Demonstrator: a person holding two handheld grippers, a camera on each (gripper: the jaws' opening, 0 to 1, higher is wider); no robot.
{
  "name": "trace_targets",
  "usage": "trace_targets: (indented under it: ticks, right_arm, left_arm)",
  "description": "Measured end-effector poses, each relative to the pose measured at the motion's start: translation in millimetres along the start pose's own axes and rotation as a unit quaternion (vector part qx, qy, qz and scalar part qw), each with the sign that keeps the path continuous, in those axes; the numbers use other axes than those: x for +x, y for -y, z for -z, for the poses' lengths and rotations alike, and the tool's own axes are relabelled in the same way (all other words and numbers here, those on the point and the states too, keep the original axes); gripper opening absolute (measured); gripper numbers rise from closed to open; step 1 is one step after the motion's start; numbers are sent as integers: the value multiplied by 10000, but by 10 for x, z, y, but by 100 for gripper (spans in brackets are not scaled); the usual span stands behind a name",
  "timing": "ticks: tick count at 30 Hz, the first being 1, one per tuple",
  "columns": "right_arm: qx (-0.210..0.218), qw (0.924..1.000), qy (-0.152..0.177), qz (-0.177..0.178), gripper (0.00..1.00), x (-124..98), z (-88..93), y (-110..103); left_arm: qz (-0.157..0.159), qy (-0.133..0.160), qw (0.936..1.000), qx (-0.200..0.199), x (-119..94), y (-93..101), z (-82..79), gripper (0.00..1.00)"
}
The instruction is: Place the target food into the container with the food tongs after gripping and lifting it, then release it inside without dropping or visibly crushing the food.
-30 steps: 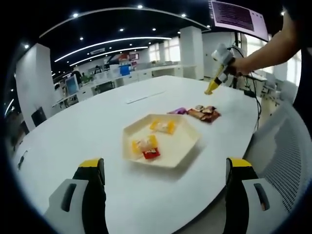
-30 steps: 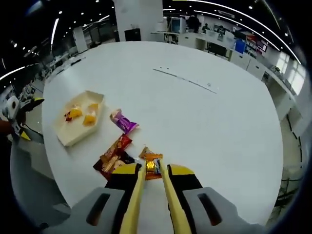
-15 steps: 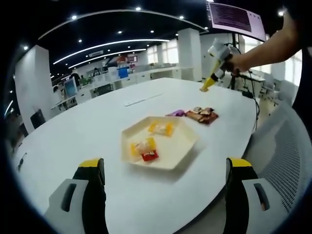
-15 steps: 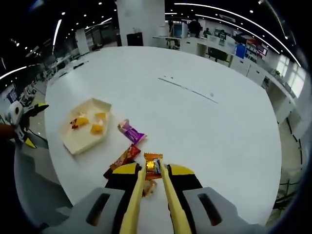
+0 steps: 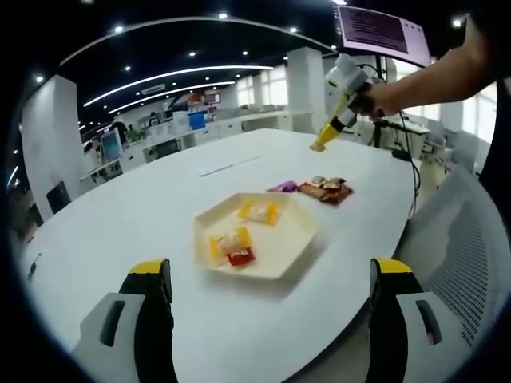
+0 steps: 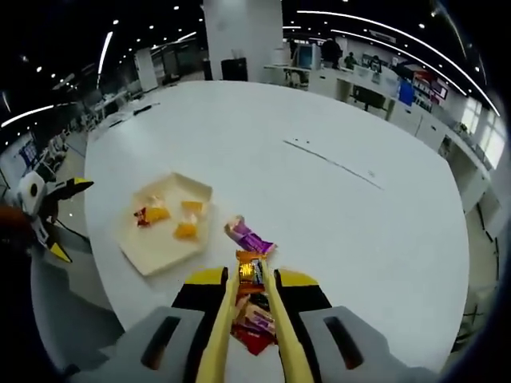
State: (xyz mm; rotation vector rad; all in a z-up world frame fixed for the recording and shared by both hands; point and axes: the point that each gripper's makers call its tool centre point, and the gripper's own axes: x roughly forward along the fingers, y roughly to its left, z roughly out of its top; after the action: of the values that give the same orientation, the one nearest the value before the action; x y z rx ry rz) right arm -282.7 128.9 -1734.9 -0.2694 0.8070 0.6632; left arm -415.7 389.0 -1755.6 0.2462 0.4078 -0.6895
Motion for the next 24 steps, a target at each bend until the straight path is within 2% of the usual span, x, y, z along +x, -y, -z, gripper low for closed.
trace_targets:
  ticks: [15,18,24]
  right_arm:
    - [-454,9974,13,-562,22,297,-409,-777]
    - [-799,9949,-56,-609,22,351,-463,-923]
    - [-864,9929,-40,-813,21,445,-634,-1204]
  left_arm:
    - [25,19,10000,-8,-5,10,-21,100]
    - [65,16,10000,5,-5,30,-20,100]
    - [64,58,10000,13,-7,29,-33,100]
